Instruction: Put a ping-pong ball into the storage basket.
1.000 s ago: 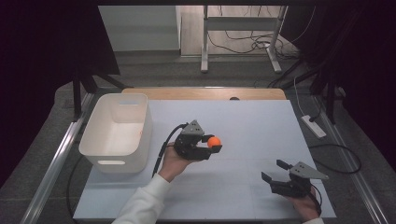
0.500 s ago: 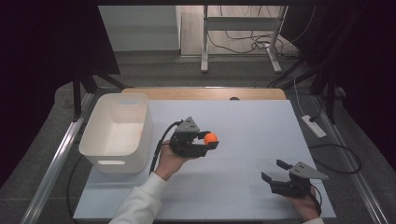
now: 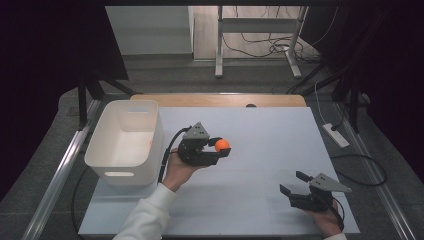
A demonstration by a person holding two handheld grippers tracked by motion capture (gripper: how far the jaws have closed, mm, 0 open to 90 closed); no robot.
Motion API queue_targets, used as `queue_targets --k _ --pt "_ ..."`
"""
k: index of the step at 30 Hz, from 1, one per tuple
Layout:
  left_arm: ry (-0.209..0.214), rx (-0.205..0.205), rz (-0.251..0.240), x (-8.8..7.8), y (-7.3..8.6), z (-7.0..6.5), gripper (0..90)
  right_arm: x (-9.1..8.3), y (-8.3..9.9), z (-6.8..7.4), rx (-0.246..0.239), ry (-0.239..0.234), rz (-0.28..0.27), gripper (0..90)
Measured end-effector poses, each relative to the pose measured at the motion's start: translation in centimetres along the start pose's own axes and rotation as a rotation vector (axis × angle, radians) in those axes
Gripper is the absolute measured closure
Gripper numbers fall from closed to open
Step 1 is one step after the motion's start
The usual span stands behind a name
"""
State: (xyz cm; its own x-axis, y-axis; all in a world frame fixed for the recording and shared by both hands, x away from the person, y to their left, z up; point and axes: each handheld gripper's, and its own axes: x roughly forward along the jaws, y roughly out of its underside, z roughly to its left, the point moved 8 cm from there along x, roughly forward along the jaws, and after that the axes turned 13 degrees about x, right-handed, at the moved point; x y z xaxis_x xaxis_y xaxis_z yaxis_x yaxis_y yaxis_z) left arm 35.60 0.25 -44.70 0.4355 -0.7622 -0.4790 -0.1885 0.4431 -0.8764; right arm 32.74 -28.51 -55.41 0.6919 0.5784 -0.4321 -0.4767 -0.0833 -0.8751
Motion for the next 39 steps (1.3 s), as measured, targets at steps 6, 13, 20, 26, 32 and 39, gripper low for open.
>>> queue_targets --k 6,13,20,26,32,39 --pt "-0.012 -0.002 -0.008 -0.5 -0.2 0.3 50.4 0.0 0.0 0.0 0.000 -0.002 -0.002 17.3" --pt "-0.021 -0.004 -0.017 -1.0 -0.3 0.6 50.4 0.0 0.0 0.0 0.000 0.000 -0.001 17.3" --pt "-0.031 -0.003 -0.017 -1.4 -0.4 0.9 50.4 0.0 0.0 0.1 0.001 -0.002 -0.003 17.3" --pt "-0.051 -0.001 -0.024 -2.2 -0.7 1.3 50.4 0.0 -0.1 0.1 0.001 -0.003 -0.004 17.3" --pt "-0.069 0.000 -0.024 -2.9 -0.8 1.7 50.4 0.0 -0.1 0.1 0.000 -0.002 -0.004 17.3" --pt "-0.092 -0.003 -0.029 -3.7 -1.0 2.3 50.4 0.0 -0.1 0.0 0.003 0.000 -0.004 17.3"
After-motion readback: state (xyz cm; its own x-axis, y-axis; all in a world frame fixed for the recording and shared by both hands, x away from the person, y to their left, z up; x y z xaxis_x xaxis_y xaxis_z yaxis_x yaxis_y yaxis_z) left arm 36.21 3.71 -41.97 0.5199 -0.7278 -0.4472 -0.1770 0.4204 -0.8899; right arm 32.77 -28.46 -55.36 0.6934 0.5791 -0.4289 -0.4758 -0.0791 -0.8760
